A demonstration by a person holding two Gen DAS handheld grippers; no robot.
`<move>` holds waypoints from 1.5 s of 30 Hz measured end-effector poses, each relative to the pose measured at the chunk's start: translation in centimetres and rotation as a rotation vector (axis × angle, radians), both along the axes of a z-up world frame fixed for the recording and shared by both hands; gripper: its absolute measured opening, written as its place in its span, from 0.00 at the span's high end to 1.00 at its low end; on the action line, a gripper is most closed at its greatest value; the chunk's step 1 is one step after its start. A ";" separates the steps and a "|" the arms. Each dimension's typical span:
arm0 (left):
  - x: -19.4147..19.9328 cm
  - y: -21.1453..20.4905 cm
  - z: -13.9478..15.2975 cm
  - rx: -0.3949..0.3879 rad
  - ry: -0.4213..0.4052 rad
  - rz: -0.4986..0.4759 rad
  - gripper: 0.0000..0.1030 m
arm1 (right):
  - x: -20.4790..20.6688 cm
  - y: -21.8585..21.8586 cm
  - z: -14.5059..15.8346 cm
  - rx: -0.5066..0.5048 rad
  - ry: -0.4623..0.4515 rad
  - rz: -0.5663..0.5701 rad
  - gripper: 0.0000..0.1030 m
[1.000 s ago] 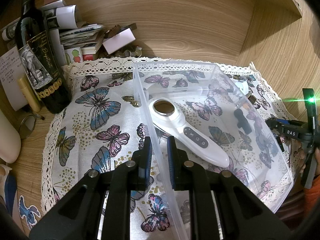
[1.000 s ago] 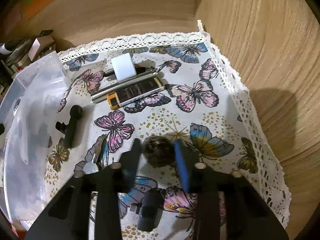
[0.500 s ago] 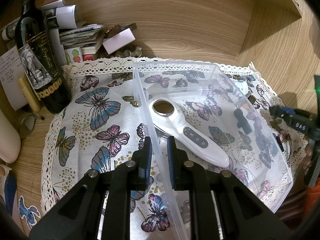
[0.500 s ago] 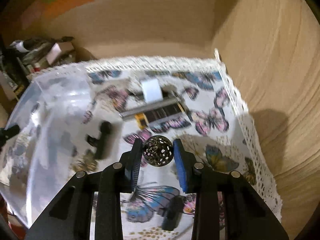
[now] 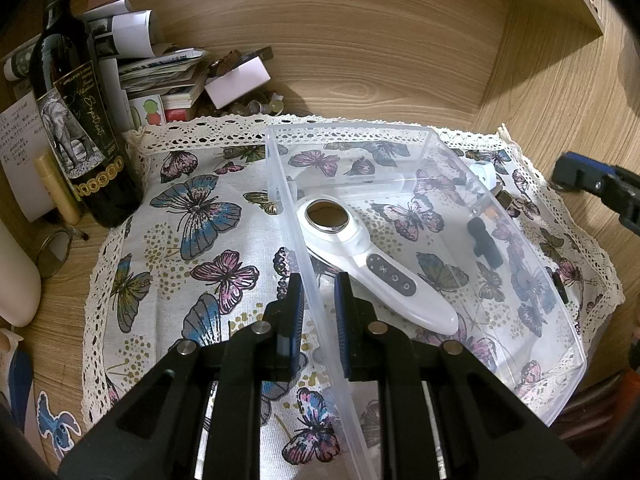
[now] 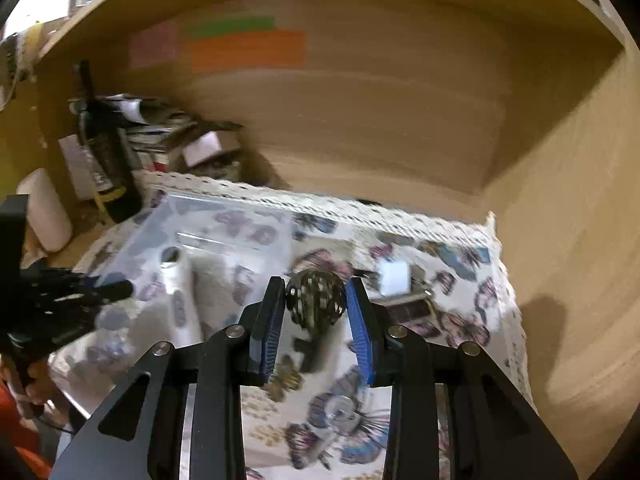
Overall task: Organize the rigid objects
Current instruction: 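Carry the mesh ball into the clear box and release it, then grasp the black cylindrical piece with the right gripper and lift it over the box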
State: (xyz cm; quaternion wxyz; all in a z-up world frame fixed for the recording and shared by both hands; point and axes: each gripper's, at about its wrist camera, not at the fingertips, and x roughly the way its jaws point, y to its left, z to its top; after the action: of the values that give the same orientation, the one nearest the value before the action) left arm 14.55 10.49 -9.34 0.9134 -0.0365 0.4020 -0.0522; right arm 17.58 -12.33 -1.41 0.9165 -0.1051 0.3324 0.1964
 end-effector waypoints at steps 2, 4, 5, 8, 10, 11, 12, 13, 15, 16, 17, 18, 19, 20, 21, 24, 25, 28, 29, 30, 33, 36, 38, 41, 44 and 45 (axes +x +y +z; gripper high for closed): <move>0.0 0.0 0.0 0.000 0.000 0.000 0.86 | -0.2 1.0 0.2 0.000 -0.001 0.034 0.85; 0.0 0.0 0.0 0.000 0.000 -0.001 0.86 | -0.2 2.1 0.2 -0.003 0.007 0.073 0.90; 0.0 0.0 0.0 -0.001 0.000 0.000 0.86 | -0.2 2.6 0.1 -0.007 0.007 0.086 0.90; 0.0 0.0 0.0 0.001 0.000 0.004 0.86 | -0.2 3.8 -0.3 -0.027 0.007 0.110 0.90; 0.0 0.0 0.0 0.002 0.000 0.002 0.86 | 0.2 3.9 -0.5 -0.024 0.018 0.111 0.90; 0.0 0.0 0.0 0.003 0.000 0.003 0.86 | 0.4 3.8 -0.5 -0.020 0.023 0.104 0.90; 0.0 0.0 0.0 0.004 0.000 0.002 0.86 | 0.6 3.3 -0.5 -0.011 0.028 0.088 0.90; 0.0 0.0 0.0 0.004 0.000 0.002 0.86 | 0.8 2.9 -0.5 -0.003 0.032 0.076 0.90; 0.0 0.0 -0.1 0.004 0.001 0.001 0.86 | 1.4 1.7 -0.7 0.018 0.059 0.048 0.89; 0.0 0.0 0.0 0.004 0.000 0.003 0.86 | 1.6 1.1 -0.8 0.024 0.071 0.033 0.89; 0.0 0.0 0.0 0.004 0.000 0.003 0.86 | 1.8 0.7 -1.0 0.025 0.080 0.019 0.88; 0.0 0.0 0.0 0.004 0.000 0.003 0.86 | 2.0 0.0 -1.4 0.018 0.091 0.002 0.85; 0.0 0.0 0.0 0.004 0.000 0.003 0.86 | 2.1 -0.4 -1.8 0.010 0.101 -0.009 0.82; 0.0 0.0 -0.1 0.003 -0.001 0.004 0.85 | 2.2 -0.7 -2.3 -0.001 0.111 -0.017 0.80; 0.0 0.0 0.0 0.002 0.000 0.004 0.86 | 2.3 -1.1 -3.0 -0.012 0.127 -0.029 0.76; 0.0 0.0 0.0 0.004 0.000 0.006 0.86 | 2.6 -1.7 -4.6 -0.028 0.166 -0.044 0.74; 0.0 0.0 -0.1 0.005 0.000 0.007 0.86 | 2.8 -1.9 -5.2 -0.028 0.184 -0.048 0.74; 0.0 0.1 -0.1 0.007 0.000 0.005 0.86 | 3.2 -2.2 -6.6 -0.014 0.235 -0.047 0.74; 0.0 0.1 -0.1 0.006 0.001 0.005 0.86 | 3.3 -2.2 -6.9 -0.014 0.246 -0.044 0.74; 0.0 0.1 -0.1 0.007 0.001 0.005 0.86 | 3.4 -2.0 -7.3 -0.017 0.258 -0.043 0.73; 0.0 0.1 -0.1 0.006 0.000 0.006 0.86 | 3.7 -1.8 -8.3 -0.024 0.287 -0.037 0.69; 0.0 0.1 -0.1 0.006 0.000 0.006 0.86 | 3.9 -1.5 -9.0 -0.025 0.300 -0.033 0.63; 0.0 0.1 -0.1 0.007 0.000 0.005 0.86 | 4.2 -1.4 -9.2 -0.021 0.303 -0.038 0.60; 0.0 0.1 0.0 0.006 0.000 0.005 0.86 | 4.7 -1.2 -9.8 -0.011 0.330 -0.039 0.59; 0.0 0.1 0.0 0.005 0.000 0.006 0.86 | 4.7 -0.8 -10.4 -0.030 0.327 -0.038 0.59; 0.0 0.1 -0.1 0.005 0.000 0.007 0.86 | 4.6 -0.6 -10.4 -0.040 0.317 -0.037 0.60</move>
State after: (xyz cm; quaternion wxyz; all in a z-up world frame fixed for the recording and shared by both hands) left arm 14.58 10.57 -9.39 0.9136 -0.0354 0.4022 -0.0481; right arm 22.16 -12.94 -11.83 0.8536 -0.0849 0.4788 0.1867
